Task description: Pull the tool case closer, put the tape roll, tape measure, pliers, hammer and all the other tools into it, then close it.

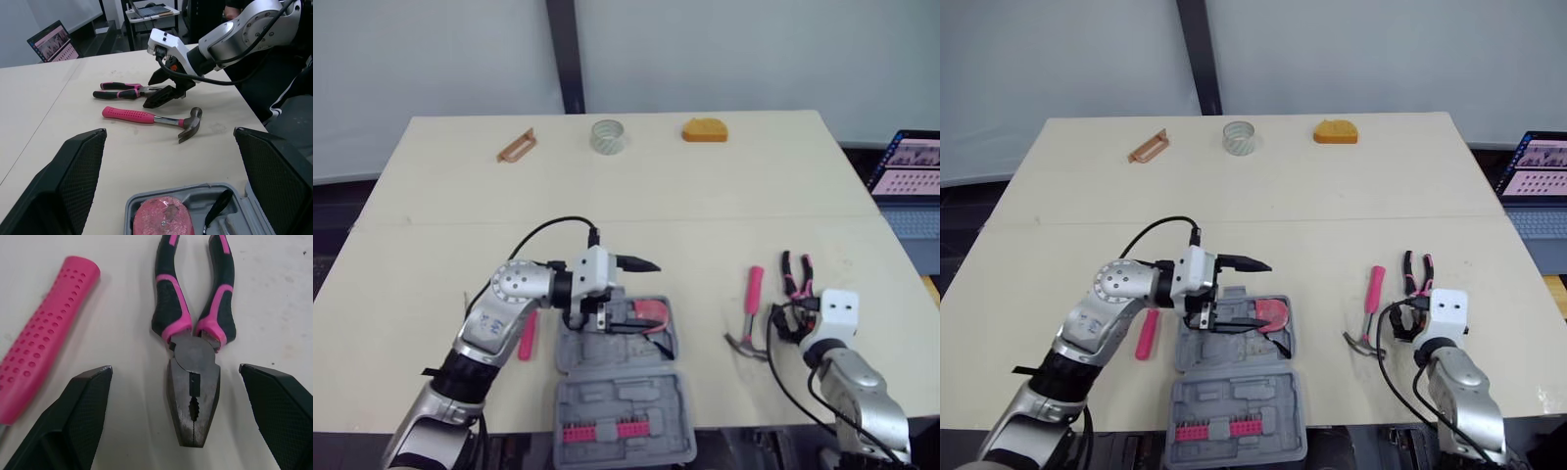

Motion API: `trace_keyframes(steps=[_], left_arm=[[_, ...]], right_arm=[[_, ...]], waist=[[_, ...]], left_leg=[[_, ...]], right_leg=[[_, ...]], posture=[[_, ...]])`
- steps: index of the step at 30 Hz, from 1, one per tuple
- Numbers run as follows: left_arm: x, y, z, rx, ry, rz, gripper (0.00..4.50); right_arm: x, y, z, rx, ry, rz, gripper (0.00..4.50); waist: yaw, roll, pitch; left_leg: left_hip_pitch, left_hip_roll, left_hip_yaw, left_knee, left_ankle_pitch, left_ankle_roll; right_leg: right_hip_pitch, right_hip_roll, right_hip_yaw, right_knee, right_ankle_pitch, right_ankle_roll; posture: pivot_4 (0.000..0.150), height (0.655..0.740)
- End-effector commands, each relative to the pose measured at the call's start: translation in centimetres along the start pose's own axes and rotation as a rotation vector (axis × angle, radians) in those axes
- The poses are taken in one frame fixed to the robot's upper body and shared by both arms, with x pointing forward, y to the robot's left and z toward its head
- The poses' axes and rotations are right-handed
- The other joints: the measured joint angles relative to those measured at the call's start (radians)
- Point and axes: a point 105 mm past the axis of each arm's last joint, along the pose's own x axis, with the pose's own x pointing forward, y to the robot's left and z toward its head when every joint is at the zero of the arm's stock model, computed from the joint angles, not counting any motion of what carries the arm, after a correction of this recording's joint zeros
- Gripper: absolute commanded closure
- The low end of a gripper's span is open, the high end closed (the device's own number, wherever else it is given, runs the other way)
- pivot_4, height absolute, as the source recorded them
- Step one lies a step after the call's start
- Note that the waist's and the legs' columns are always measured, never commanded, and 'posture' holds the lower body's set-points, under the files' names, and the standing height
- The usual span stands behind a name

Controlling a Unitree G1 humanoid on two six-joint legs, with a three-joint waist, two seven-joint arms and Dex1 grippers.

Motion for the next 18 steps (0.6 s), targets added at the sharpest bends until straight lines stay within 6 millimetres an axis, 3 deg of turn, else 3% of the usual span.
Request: trace_keyframes(steps=[1,7,10,14,18], left_arm=[[0.2,0.0,0.8,0.034,-0.017,-0.003,0.0],[0.3,-0.2,0.8,0.033,-0.017,0.0,0.0],[0.3,-0.3,0.8,0.032,-0.017,0.003,0.0],[0.3,-0.3,0.8,0.029,-0.017,0.007,0.0],[0.3,-0.1,0.7,0.029,-0.019,0.013,0.0]], right_arm=[[0.2,-0.6,0.1,0.001,-0.015,-0.024,0.1],[0.7,-0.7,0.1,0.029,-0.012,-0.036,0.1],[0.8,-1.2,-0.1,0.029,-0.006,-0.062,1.38],[0.7,-1.4,-0.3,0.028,-0.003,-0.076,3.46],[0.6,-1.9,-0.1,0.021,-0.017,-0.099,3.54]], waist=[[0.0,0.0,0.0],[-0.003,0.0,0.0],[-0.001,0.0,0.0],[0.002,0.0,0.0],[0.002,0.0,0.0]], left_leg=[[0.0,0.0,0.0,0.0,0.0,0.0],[0.0,0.0,0.0,0.0,0.0,0.0],[0.0,0.0,0.0,0.0,0.0,0.0],[0.0,0.0,0.0,0.0,0.0,0.0],[0.0,0.0,0.0,0.0,0.0,0.0]], right_leg=[[0.0,0.0,0.0,0.0,0.0,0.0],[0.0,0.0,0.0,0.0,0.0,0.0],[0.0,0.0,0.0,0.0,0.0,0.0],[0.0,0.0,0.0,0.0,0.0,0.0],[0.0,0.0,0.0,0.0,0.0,0.0]], posture=[[0.15,0.74],[0.15,0.74],[0.15,0.74],[0.15,0.74],[0.15,0.74]])
